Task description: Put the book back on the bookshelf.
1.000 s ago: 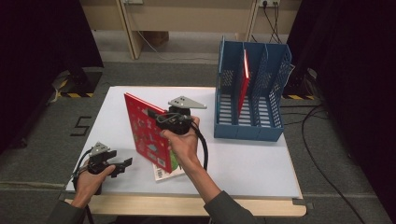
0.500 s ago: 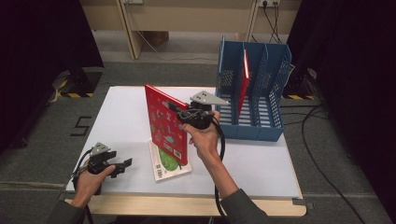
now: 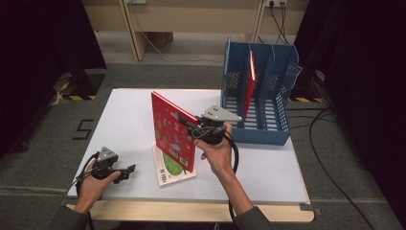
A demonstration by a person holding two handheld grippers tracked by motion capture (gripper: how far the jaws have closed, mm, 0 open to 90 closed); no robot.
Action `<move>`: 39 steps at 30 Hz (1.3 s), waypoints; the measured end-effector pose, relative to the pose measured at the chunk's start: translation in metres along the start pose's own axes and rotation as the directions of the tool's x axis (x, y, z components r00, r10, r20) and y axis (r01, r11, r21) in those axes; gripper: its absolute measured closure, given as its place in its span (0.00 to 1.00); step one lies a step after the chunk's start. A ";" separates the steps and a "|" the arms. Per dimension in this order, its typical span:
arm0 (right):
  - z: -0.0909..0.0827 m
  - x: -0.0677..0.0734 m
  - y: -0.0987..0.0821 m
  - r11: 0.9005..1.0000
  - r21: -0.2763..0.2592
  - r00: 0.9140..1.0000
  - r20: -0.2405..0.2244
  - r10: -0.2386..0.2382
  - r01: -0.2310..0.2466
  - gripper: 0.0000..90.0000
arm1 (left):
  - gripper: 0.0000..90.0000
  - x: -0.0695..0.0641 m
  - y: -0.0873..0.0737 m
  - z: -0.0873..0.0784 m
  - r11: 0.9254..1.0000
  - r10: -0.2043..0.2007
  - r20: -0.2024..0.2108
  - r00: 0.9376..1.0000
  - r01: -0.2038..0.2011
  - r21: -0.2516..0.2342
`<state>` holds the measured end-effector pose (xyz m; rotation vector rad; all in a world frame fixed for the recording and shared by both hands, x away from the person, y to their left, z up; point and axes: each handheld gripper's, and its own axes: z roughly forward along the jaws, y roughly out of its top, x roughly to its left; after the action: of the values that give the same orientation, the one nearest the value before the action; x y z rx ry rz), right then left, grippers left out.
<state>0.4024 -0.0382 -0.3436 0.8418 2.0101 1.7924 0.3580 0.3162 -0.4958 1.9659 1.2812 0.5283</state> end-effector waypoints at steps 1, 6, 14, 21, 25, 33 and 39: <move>0.000 0.001 -0.001 1.000 0.006 1.000 0.005 -0.007 0.007 0.86 | 0.18 0.000 0.000 0.000 1.000 0.001 0.000 1.000 -0.001 0.002; 0.003 0.001 -0.009 1.000 -0.004 1.000 -0.006 0.001 -0.001 0.85 | 0.18 0.000 -0.001 0.000 1.000 -0.004 -0.001 1.000 0.004 0.001; 0.005 0.004 -0.018 1.000 -0.006 1.000 -0.008 -0.008 0.007 0.85 | 0.18 0.001 -0.001 -0.001 1.000 0.000 0.001 1.000 0.000 0.009; 0.010 0.007 -0.028 1.000 -0.001 1.000 -0.010 -0.023 0.023 0.84 | 0.18 0.001 -0.001 0.000 1.000 -0.002 0.002 1.000 0.002 0.009; 0.012 0.007 -0.030 1.000 0.007 1.000 -0.014 -0.015 0.015 0.84 | 0.18 0.001 -0.001 -0.001 1.000 -0.002 0.003 1.000 0.002 0.005; 0.017 0.008 -0.043 1.000 0.023 1.000 -0.019 0.005 -0.005 0.83 | 0.18 0.002 -0.001 -0.001 1.000 -0.003 0.004 1.000 0.003 0.006; 0.021 0.010 -0.048 1.000 0.027 1.000 -0.018 0.005 -0.004 0.83 | 0.18 0.002 -0.001 -0.001 1.000 -0.002 0.004 1.000 0.002 0.009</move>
<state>0.3966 -0.0175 -0.3918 0.8413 2.0498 1.7855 0.3575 0.3190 -0.4963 1.9718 1.2844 0.5181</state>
